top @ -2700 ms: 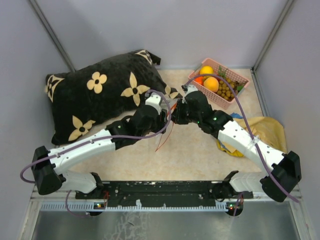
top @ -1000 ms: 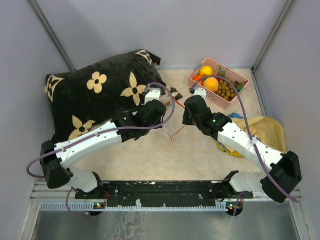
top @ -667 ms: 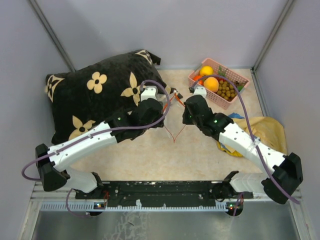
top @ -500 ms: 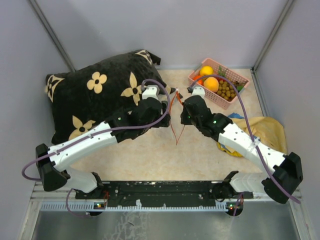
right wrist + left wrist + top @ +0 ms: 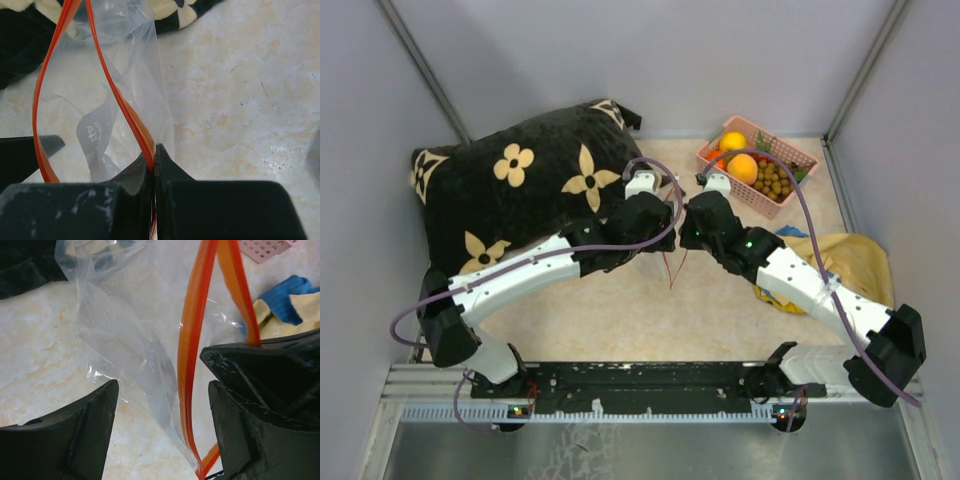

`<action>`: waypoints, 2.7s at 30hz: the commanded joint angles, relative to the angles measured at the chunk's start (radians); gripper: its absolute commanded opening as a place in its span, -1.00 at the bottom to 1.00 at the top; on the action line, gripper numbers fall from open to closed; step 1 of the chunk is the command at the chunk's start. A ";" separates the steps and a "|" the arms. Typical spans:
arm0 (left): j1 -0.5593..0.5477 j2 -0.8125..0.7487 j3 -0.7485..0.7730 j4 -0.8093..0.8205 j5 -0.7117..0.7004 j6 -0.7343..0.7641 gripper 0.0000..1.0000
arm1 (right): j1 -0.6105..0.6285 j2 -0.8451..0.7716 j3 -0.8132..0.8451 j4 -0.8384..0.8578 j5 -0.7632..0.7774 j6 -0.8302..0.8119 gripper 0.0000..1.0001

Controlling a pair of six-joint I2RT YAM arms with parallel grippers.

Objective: Place the food in the zip-top bag and seal the zipper
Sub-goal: Open the zipper of the food storage bag at the center of the board.

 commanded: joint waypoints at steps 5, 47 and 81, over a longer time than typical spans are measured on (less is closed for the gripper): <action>-0.005 0.088 0.062 -0.047 -0.122 0.061 0.39 | 0.013 -0.038 0.015 0.074 -0.004 0.020 -1.00; 0.043 -0.012 0.188 -0.544 -0.145 -0.013 -0.75 | -0.103 0.044 0.042 0.049 -0.305 -0.157 -0.99; 0.306 0.122 0.120 -0.260 0.160 0.211 -1.00 | -0.110 0.231 0.198 0.110 -0.373 -0.258 -0.07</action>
